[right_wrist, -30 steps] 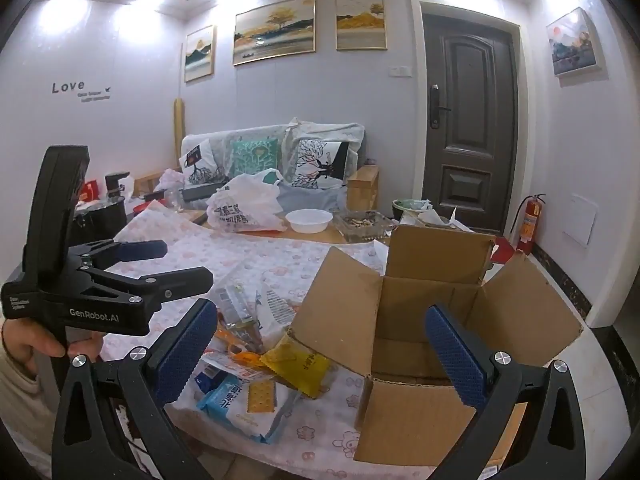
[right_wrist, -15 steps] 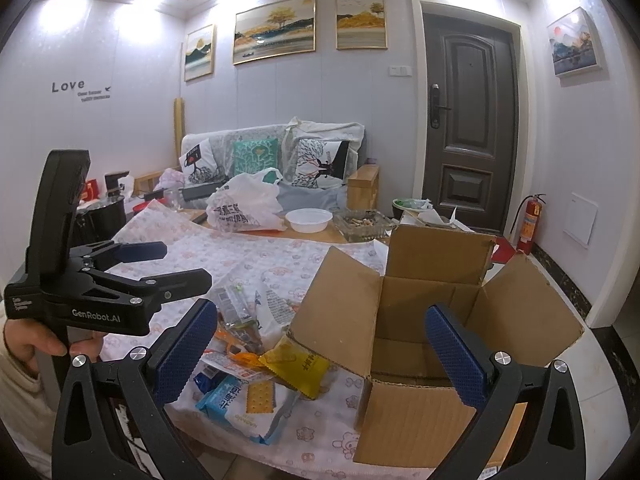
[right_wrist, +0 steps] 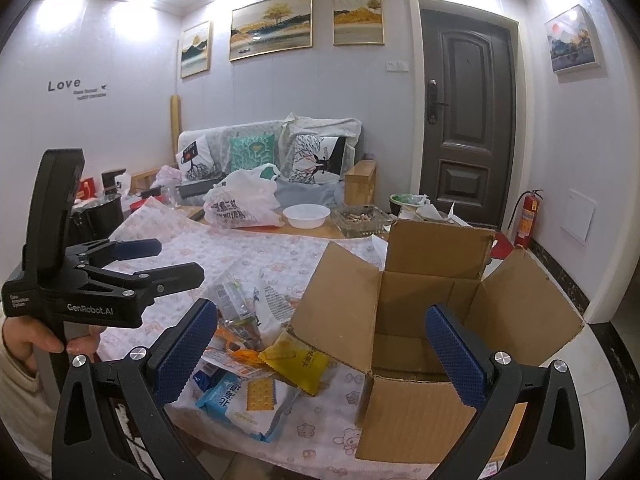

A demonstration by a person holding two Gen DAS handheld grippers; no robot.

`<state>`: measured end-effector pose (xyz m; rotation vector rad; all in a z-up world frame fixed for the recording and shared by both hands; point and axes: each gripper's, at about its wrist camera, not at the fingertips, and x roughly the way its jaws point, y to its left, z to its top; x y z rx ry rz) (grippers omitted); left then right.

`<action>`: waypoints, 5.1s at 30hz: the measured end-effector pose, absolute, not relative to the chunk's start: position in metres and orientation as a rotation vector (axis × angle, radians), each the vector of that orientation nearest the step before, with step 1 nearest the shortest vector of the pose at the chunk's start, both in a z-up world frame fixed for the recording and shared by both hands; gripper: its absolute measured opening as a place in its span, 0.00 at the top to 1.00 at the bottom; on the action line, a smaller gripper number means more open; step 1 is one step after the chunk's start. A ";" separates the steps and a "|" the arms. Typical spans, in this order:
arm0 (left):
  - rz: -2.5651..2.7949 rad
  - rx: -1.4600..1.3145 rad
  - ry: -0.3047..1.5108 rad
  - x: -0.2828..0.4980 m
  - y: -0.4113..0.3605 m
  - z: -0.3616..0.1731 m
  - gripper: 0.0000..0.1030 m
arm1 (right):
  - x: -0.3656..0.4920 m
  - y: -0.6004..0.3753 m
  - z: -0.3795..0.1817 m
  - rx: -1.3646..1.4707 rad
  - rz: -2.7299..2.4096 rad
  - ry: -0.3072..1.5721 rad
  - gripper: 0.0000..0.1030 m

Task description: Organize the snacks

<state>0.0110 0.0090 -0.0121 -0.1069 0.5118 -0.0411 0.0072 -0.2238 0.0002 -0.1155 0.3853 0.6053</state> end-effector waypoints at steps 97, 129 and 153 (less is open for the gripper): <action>-0.307 -0.126 0.800 0.027 0.056 -0.113 0.01 | 0.023 -0.134 -0.128 -0.314 0.438 0.739 0.32; -0.341 -0.115 0.825 0.033 0.045 -0.114 0.01 | 0.032 -0.156 -0.144 -0.136 0.372 0.707 0.04; -0.432 -0.136 0.840 0.046 0.013 -0.097 0.01 | 0.036 -0.177 -0.138 -0.006 0.422 0.704 0.41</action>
